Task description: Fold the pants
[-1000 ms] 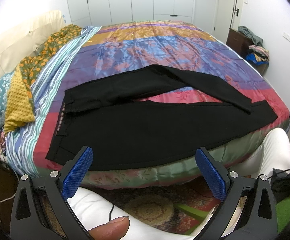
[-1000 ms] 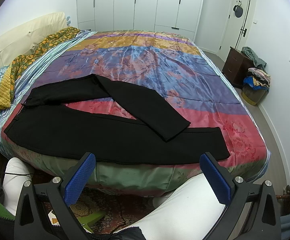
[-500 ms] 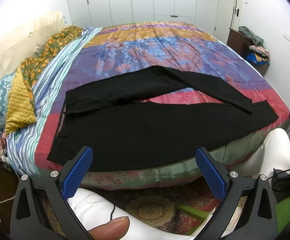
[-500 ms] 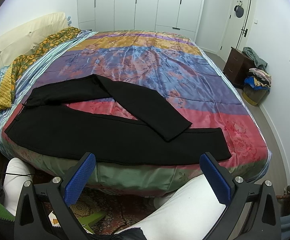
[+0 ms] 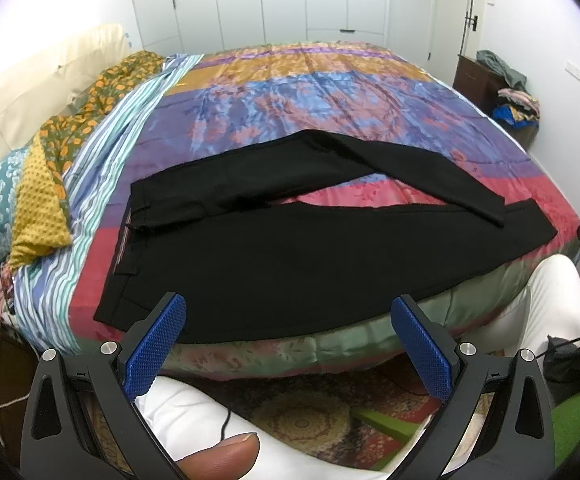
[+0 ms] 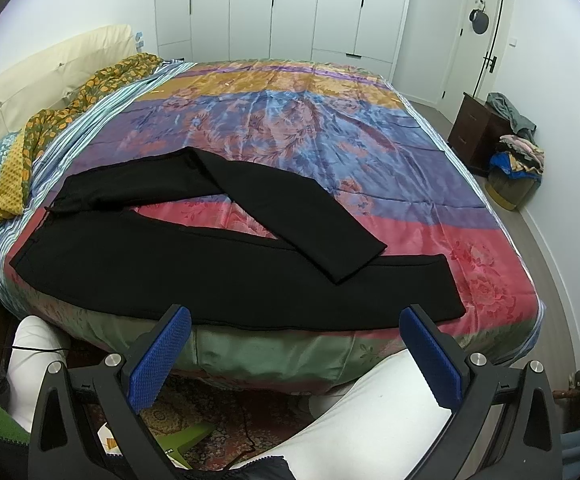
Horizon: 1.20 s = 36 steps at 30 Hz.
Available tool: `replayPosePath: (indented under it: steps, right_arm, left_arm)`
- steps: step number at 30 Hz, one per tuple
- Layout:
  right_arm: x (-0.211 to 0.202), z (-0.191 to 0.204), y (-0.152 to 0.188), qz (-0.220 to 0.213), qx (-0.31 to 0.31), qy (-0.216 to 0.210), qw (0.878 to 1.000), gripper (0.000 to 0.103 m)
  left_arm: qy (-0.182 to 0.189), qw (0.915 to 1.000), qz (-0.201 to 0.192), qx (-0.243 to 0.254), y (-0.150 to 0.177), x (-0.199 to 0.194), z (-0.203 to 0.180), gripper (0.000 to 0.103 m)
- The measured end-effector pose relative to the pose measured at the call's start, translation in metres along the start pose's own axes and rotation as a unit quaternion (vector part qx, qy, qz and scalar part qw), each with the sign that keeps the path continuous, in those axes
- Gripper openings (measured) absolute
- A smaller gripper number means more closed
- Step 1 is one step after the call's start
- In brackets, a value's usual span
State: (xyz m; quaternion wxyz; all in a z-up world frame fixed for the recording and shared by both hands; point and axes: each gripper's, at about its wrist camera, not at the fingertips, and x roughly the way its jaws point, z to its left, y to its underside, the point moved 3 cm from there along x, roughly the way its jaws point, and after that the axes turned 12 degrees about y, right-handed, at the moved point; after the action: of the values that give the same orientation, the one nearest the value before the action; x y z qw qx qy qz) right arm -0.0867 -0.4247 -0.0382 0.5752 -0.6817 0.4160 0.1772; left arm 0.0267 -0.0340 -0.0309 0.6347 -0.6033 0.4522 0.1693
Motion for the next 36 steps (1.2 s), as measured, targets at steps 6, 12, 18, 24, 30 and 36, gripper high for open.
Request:
replayPosePath:
  steps: [6, 12, 18, 24, 30, 36]
  right_arm:
    - [0.0034, 0.0021, -0.0025, 0.004, 0.001, -0.002, 1.0, 0.103]
    - [0.0048, 0.0023, -0.0021, 0.005, 0.001, -0.003, 1.0, 0.103]
    - [0.0054, 0.0023, -0.0014, 0.005, 0.001, -0.002, 1.0, 0.103]
    - [0.0071, 0.003, -0.0012, 0.006, 0.002, -0.003, 1.0, 0.103]
    - [0.008, 0.004, -0.0009, 0.006, 0.002, -0.002, 1.0, 0.103]
    - [0.0083, 0.0047, -0.0006, 0.006, 0.002, -0.003, 1.0, 0.103]
  left_arm:
    - [-0.002, 1.0, 0.002, 0.001, 0.0025, 0.0044, -0.0028, 0.102]
    - [-0.002, 1.0, 0.003, 0.0, 0.0035, 0.0063, -0.0021, 0.102]
    - [-0.002, 1.0, 0.003, 0.001, 0.0049, 0.0082, -0.0029, 0.102]
    - [-0.002, 1.0, 0.003, 0.001, 0.004, 0.0083, -0.0044, 0.102]
    - [-0.002, 1.0, 0.003, 0.0, 0.0038, 0.0082, -0.0045, 0.102]
    - [-0.003, 1.0, 0.003, 0.001, 0.0033, 0.0081, -0.0044, 0.102]
